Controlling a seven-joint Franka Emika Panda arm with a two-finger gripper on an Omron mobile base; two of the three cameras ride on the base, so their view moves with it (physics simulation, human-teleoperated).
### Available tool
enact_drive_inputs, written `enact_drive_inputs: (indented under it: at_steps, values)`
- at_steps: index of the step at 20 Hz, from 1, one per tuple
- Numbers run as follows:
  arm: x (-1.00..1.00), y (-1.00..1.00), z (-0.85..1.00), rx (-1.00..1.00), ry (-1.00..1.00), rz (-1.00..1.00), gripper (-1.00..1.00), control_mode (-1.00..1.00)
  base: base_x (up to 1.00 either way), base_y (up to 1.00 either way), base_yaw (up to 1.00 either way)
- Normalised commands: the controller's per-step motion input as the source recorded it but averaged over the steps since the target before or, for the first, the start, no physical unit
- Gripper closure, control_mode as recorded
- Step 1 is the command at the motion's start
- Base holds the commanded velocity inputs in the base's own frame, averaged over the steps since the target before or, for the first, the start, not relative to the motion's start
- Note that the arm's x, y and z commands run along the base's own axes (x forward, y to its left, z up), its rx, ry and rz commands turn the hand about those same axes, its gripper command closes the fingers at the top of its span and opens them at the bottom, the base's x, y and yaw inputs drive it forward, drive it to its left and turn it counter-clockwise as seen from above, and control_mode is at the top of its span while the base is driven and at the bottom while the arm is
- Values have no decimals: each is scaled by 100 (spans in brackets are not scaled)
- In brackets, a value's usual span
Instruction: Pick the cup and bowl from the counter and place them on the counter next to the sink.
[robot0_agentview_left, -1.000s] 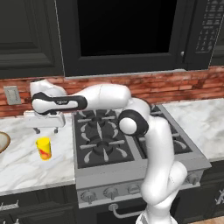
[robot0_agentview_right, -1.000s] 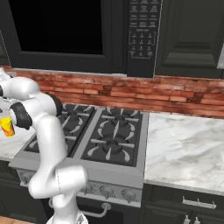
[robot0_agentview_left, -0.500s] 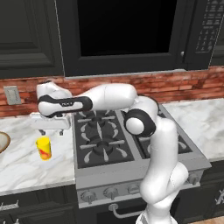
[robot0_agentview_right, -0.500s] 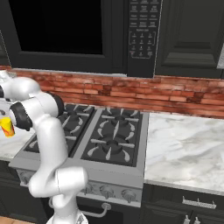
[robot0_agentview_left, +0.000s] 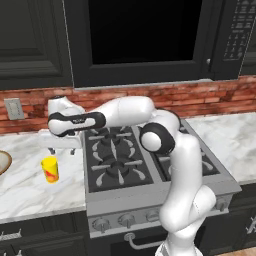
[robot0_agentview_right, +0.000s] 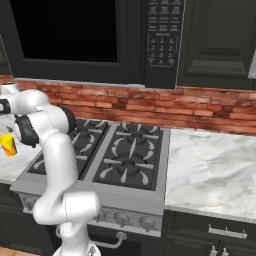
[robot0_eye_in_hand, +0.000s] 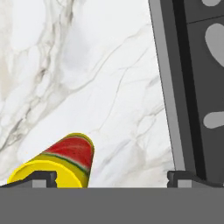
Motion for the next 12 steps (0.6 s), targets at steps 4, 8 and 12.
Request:
enact_drive_inputs:
  at_steps: [4,8,12]
  values:
    - [10,21,0,0,0,0,-100,-100,0,0,0]
    - [0,50,0,0,0,0,-100,-100,0,0,0]
    - [0,37,0,0,0,0,-100,-100,0,0,0]
